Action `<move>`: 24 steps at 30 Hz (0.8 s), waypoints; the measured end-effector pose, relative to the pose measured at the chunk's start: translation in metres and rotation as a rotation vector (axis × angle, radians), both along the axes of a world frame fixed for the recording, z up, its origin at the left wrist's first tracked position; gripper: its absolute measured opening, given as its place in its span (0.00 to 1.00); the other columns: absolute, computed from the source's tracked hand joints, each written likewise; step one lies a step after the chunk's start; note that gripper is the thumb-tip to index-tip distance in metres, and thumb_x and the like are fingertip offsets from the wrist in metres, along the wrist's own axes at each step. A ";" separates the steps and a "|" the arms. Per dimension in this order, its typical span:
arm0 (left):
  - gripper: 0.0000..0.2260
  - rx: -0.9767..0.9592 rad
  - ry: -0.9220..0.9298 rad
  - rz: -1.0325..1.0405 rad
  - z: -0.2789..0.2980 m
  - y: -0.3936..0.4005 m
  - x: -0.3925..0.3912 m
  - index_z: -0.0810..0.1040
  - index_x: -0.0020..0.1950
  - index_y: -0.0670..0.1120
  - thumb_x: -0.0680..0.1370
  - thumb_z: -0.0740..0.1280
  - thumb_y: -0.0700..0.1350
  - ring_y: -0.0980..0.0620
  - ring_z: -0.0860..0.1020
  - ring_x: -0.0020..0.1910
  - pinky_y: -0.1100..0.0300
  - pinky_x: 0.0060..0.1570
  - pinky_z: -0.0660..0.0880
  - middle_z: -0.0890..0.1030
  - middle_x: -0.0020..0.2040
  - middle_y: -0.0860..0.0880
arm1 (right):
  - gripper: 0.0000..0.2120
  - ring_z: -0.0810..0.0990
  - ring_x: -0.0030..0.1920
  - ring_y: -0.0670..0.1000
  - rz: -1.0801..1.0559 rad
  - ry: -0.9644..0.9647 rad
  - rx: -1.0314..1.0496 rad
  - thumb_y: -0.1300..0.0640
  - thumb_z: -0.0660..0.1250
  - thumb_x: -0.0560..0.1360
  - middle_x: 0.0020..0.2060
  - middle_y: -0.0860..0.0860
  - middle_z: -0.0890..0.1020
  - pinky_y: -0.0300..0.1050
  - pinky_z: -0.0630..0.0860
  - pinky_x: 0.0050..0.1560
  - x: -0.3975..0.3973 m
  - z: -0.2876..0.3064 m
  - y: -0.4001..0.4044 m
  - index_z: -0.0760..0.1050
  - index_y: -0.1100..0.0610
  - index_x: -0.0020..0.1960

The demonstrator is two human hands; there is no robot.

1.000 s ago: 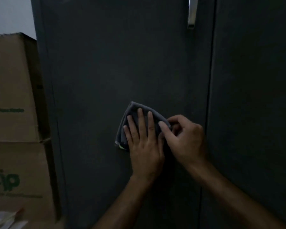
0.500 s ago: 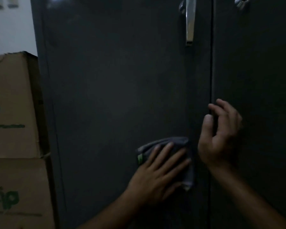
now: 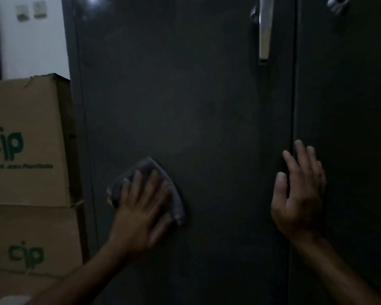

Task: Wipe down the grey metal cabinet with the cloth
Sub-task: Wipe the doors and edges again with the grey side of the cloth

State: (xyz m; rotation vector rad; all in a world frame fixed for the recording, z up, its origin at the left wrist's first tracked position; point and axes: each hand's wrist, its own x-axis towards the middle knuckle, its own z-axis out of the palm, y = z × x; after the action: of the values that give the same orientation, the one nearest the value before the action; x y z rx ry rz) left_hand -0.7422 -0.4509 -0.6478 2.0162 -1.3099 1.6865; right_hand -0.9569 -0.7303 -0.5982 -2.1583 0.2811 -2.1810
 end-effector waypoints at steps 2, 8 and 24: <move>0.32 0.237 -0.165 -0.008 -0.022 -0.003 -0.008 0.54 0.87 0.52 0.85 0.56 0.63 0.36 0.51 0.85 0.35 0.81 0.52 0.54 0.87 0.47 | 0.20 0.63 0.79 0.60 0.022 0.004 -0.034 0.63 0.59 0.81 0.76 0.60 0.69 0.65 0.60 0.77 -0.008 0.000 -0.006 0.72 0.65 0.72; 0.31 -0.303 0.068 -0.041 0.135 -0.071 -0.045 0.55 0.86 0.51 0.86 0.55 0.62 0.36 0.47 0.85 0.41 0.83 0.43 0.52 0.87 0.46 | 0.19 0.63 0.79 0.60 0.019 -0.051 0.030 0.63 0.57 0.82 0.76 0.60 0.69 0.67 0.59 0.77 -0.020 0.006 -0.019 0.73 0.65 0.71; 0.32 -0.213 0.003 -0.086 0.143 -0.140 -0.090 0.54 0.87 0.50 0.86 0.53 0.63 0.36 0.47 0.85 0.40 0.83 0.42 0.51 0.87 0.45 | 0.20 0.62 0.80 0.58 -0.013 -0.087 0.144 0.61 0.54 0.84 0.76 0.58 0.69 0.63 0.62 0.77 -0.064 -0.001 -0.077 0.71 0.64 0.73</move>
State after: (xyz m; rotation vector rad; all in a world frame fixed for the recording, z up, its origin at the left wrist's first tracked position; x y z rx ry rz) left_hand -0.8325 -0.5910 -0.5049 1.8166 -1.1444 1.7038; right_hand -1.0205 -0.8075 -0.5992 -1.9861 0.4340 -2.1812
